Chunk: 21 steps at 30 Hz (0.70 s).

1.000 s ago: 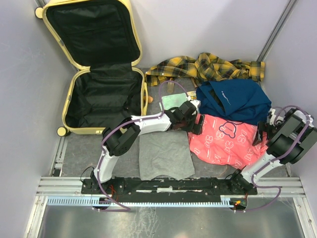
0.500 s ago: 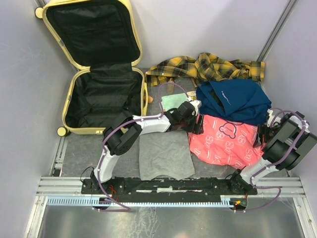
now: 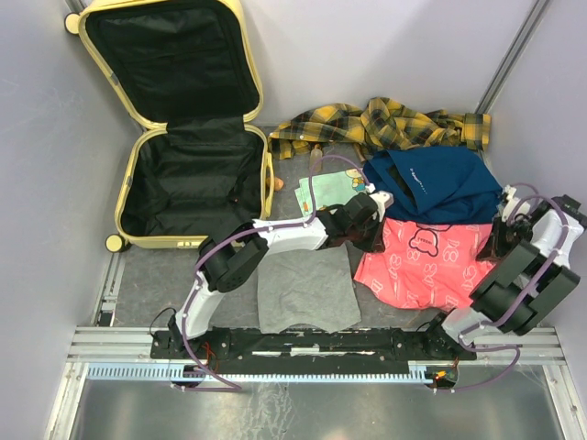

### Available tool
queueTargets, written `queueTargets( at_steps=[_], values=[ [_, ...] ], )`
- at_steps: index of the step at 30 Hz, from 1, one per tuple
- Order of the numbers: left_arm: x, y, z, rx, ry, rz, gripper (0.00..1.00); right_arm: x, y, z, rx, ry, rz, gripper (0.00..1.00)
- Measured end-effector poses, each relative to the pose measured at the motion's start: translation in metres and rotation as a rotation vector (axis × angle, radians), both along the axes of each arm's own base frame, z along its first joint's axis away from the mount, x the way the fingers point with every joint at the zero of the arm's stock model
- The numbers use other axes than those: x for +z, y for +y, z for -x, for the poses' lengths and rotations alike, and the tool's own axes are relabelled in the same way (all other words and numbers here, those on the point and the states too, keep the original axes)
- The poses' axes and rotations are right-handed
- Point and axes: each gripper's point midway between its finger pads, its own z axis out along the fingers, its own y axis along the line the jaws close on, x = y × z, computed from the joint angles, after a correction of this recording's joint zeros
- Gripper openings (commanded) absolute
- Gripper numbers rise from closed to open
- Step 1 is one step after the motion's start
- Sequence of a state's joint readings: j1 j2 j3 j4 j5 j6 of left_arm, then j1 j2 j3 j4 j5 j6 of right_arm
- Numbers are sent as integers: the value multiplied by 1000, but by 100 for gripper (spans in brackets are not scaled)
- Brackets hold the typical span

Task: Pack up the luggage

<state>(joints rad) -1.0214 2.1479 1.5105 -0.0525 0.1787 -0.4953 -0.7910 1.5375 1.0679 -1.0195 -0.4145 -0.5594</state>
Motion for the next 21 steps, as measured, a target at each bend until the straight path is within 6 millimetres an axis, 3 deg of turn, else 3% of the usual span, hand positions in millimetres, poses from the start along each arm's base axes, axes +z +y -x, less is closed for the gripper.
queueTargets(
  at_steps=[6,12,18,21],
  values=[
    [34,-3,6,-15,-9,24,3,63,15,9,9,-87,38,2],
    [93,5,7,-32,-44,56,3,109,32,16,5,-127,21,2],
    [150,29,-8,-30,-90,90,3,156,45,-1,-28,-214,-1,2],
    [175,55,-26,-10,-132,95,3,177,67,-21,0,-264,-23,2]
  ],
)
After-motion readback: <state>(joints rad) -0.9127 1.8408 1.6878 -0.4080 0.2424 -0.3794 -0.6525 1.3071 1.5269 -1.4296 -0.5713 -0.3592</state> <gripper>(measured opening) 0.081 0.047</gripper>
